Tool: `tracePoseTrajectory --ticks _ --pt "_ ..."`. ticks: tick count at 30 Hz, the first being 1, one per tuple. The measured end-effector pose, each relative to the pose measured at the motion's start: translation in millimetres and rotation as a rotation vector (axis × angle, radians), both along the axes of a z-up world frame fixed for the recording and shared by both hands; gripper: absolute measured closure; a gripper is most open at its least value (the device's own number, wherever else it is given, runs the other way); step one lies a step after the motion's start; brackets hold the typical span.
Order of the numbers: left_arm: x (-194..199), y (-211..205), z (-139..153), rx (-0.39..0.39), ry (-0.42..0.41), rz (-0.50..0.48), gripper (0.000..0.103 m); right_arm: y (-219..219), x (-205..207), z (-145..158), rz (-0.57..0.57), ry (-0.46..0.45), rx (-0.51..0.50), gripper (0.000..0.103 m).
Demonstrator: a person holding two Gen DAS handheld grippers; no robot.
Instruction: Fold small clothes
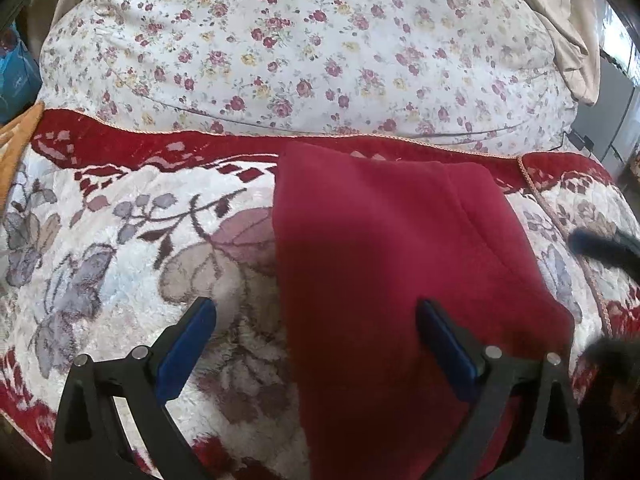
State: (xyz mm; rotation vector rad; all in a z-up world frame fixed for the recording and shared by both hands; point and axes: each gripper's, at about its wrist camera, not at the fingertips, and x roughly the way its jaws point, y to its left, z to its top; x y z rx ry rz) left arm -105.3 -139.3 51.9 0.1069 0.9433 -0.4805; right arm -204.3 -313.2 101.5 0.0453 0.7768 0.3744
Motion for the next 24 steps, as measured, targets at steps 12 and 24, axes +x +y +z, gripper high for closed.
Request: tracePoseTrajectory --ticks 12,24 --pt "-16 2 13 0.076 -0.114 -0.010 0.003 2 -11 -33 -0.043 0.090 -0.096 0.024" --pt "-22 12 58 0.020 -0.183 0.127 0.003 1 -9 3 -0.392 0.046 0.026 0.000"
